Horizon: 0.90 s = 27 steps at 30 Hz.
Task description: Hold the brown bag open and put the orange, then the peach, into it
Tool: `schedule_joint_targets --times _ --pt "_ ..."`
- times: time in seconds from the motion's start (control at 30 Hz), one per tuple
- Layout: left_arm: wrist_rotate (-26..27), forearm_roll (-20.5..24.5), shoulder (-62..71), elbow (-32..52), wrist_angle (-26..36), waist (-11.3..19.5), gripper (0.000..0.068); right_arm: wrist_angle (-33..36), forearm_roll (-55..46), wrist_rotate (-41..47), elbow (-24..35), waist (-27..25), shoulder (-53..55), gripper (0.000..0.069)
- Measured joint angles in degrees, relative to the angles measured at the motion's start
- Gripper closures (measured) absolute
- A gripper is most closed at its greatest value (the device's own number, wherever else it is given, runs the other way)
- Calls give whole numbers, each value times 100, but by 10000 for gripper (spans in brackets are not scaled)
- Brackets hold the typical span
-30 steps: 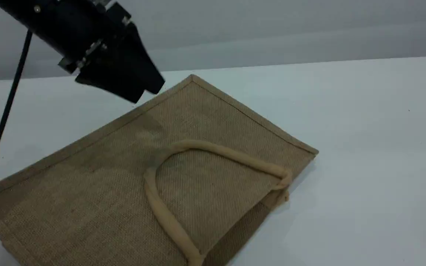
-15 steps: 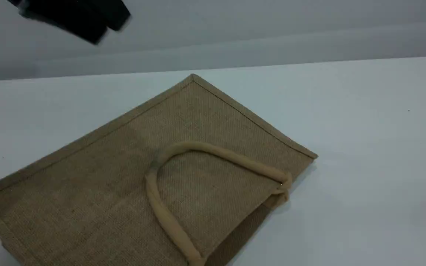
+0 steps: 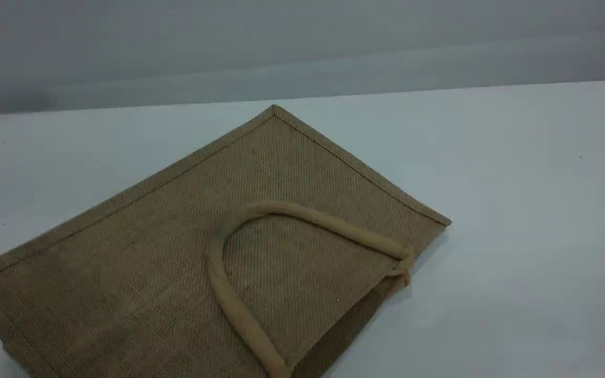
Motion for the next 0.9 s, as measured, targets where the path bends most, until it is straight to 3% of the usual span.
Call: schedule_joint_targets --times 0.13,0.5,0.67,0.9 --pt "-137 325 -1153 727 -60 0 241 0 -226 312 0 0 5 160" --pt "-1821 1746 -4369 2333 49 0 241 -12 -220 296 0 0 5 160" --pt "-2163 1945 -5212 2528 161 0 241 -12 -216 296 0 0 5 160" --pt "-2204 2100 -5281 2901 229 0 241 -12 -209 296 0 0 5 160"
